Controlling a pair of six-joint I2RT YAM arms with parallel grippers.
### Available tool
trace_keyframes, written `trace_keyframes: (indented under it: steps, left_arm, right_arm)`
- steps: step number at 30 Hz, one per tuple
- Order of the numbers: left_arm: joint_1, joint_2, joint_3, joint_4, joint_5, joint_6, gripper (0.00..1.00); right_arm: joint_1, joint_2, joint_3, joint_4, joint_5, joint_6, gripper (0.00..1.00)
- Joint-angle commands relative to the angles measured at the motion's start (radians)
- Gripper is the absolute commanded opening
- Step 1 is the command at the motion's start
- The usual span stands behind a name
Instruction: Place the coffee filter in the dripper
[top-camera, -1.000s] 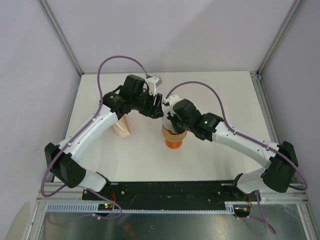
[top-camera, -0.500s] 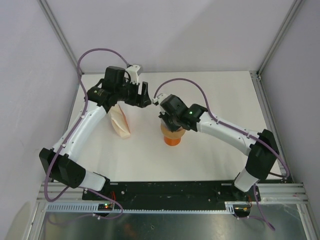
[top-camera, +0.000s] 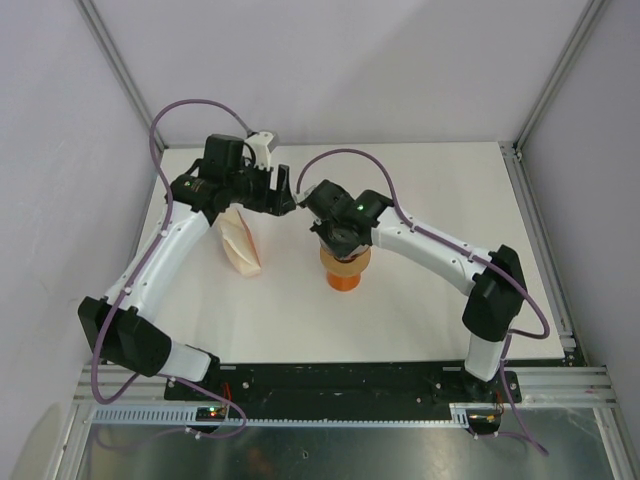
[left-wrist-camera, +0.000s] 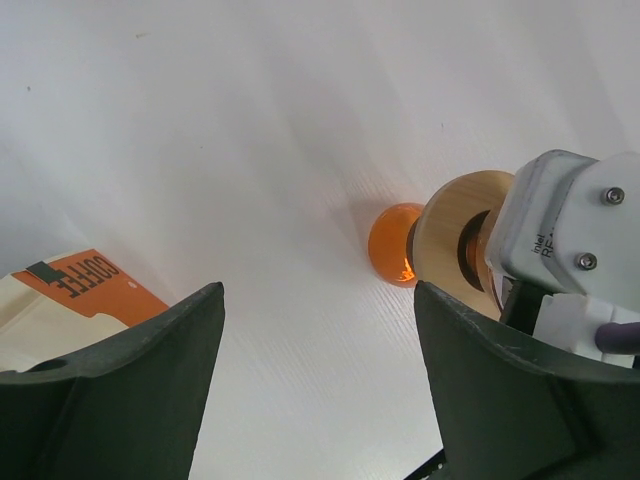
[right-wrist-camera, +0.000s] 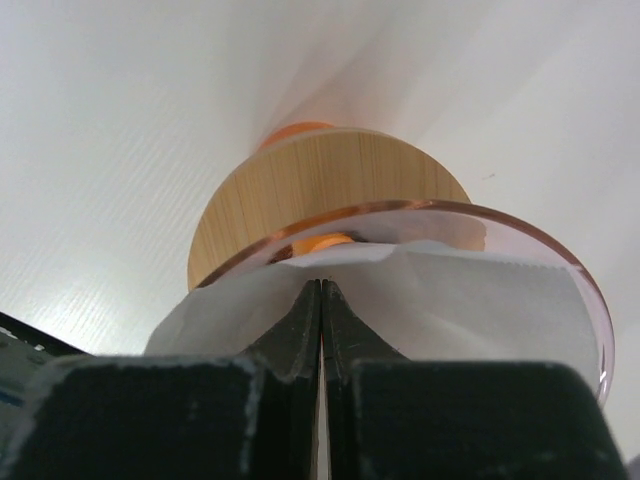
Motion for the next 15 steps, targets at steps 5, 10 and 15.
trace_keyframes:
  steps: [5,10,15]
  left_arm:
    - [0.020,-0.038,-0.012,0.020,0.029,0.018,0.81]
    - [0.022,-0.040,-0.017,0.020,0.035,0.017,0.81]
    - [0.022,-0.039,-0.020,0.021,0.052,0.014,0.81]
  right_arm:
    - [-0.033,0.002,-0.045,0.024,-0.062,-0.015,0.00]
    - [-0.034,0.024,-0.056,0.050,-0.082,-0.017,0.00]
    - [-0.036,0.014,-0.033,0.044,-0.082,-0.015,0.00]
